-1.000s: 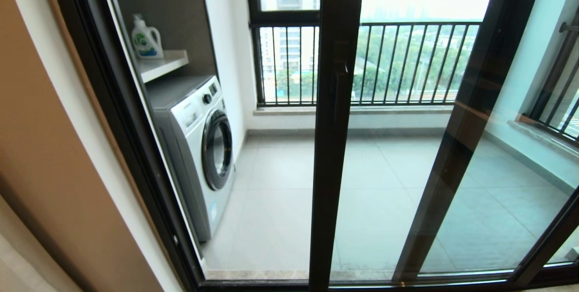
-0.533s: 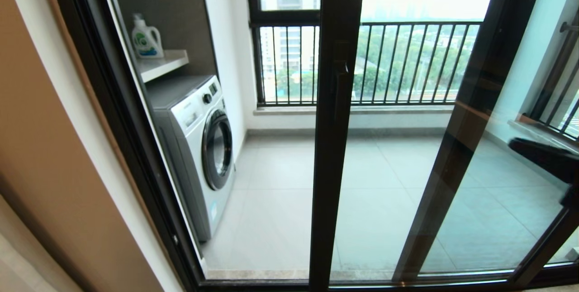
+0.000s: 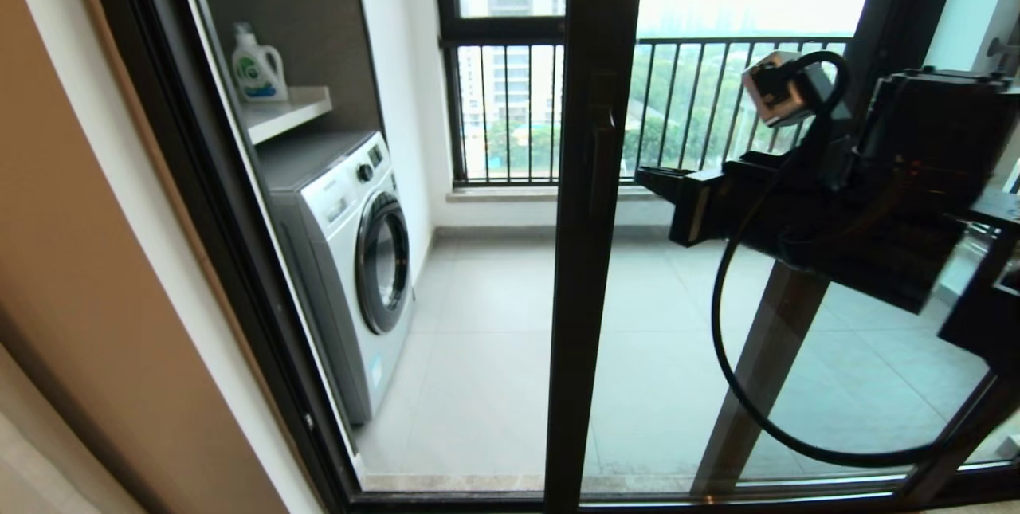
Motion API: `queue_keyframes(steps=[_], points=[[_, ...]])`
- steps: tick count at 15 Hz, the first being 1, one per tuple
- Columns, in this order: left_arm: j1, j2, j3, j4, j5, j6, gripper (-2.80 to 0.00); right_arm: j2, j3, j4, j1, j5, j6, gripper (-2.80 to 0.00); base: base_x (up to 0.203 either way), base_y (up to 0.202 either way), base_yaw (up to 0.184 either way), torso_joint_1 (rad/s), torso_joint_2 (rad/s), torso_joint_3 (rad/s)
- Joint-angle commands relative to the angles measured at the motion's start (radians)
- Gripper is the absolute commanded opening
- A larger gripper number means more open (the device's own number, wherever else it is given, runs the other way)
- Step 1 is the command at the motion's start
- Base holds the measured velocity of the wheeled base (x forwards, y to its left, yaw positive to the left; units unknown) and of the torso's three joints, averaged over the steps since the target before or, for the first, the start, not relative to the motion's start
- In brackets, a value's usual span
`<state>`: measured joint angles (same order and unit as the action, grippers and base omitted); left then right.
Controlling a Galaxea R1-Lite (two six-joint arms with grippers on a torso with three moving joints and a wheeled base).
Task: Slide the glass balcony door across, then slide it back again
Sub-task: Open the slid door
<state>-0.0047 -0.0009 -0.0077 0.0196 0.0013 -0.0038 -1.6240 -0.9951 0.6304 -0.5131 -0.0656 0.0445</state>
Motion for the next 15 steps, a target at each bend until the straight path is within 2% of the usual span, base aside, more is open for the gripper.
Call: queue_keyframes(steps=[1, 7, 15], points=[[0.000, 0.002, 0.000, 0.000, 0.000, -0.001, -2.80, -0.161, -0.106, 0.005, -0.020, 0.008, -0.009, -2.80, 0.000, 0.000, 0.000, 0.000, 0.00, 0.000], [0.000, 0.002, 0.000, 0.000, 0.000, -0.001, -2.80, -0.470, -0.501, 0.004, -0.001, 0.137, -0.013, -2.80, 0.000, 0.000, 0.000, 0.000, 0.00, 0.000], [0.000, 0.002, 0.000, 0.000, 0.000, -0.001, -2.80, -0.557, -0.670, -0.024, 0.070, 0.190, -0.015, -2.80, 0.000, 0.000, 0.000, 0.000, 0.00, 0.000]])
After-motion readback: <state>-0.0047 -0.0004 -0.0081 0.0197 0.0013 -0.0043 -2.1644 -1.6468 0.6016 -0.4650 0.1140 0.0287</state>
